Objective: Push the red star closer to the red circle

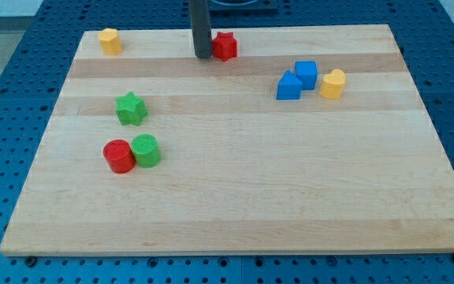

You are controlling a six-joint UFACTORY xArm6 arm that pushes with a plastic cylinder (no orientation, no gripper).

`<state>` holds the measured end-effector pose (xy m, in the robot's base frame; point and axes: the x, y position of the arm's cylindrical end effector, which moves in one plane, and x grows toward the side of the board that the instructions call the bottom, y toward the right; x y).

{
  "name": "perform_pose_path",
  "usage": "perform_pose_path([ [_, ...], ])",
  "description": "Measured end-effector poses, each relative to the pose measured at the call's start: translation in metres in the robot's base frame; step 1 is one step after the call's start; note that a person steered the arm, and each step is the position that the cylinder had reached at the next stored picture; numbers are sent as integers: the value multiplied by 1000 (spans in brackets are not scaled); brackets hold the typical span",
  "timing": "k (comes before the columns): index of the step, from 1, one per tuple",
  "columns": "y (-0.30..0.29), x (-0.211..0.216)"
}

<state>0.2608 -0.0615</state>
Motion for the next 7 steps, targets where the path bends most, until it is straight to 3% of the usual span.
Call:
perform_pose_path([
  [5,34,-12],
  [6,28,18],
  [7,28,83],
])
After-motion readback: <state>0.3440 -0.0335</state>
